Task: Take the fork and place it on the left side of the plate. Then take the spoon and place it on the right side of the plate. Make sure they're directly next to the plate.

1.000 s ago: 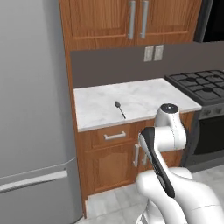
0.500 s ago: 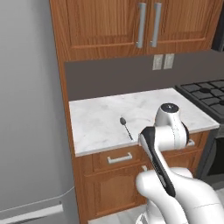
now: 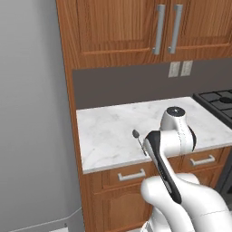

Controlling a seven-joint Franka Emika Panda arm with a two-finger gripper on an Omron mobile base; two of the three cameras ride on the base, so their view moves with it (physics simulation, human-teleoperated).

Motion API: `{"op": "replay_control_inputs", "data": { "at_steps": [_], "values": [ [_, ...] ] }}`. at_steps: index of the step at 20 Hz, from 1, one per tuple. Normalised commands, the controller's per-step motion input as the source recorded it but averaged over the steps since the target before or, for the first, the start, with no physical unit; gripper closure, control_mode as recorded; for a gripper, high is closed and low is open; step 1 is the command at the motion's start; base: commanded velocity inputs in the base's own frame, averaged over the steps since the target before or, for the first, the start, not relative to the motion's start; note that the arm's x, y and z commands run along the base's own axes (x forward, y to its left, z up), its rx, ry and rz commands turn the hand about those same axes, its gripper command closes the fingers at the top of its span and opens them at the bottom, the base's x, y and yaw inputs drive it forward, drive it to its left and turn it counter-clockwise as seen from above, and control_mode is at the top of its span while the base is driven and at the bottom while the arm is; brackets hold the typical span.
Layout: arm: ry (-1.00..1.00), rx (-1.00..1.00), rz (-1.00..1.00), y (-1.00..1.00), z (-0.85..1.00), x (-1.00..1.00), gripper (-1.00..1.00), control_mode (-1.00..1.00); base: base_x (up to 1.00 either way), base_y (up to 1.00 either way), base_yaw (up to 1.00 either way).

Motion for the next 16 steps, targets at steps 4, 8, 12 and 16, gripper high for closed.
{"op": "replay_control_inputs", "data": {
  "at_steps": [4,8,12,16],
  "values": [
    [0.01,0.00,0.10,-0.20,-0.19,0.59,-1.00,-1.00,0.00,0.00,0.00],
    [0.00,0.00,0.09,-0.21,-0.21,0.62,-1.00,-1.00,0.00,0.00,0.00],
    [0.00,0.00,0.07,-0.15,-0.24,0.54,-1.00,-1.00,0.00,0.00,0.00],
    [0.00,0.00,0.02,-0.03,-0.17,0.66,-1.00,-1.00,0.00,0.00,0.00]
  ]
}}
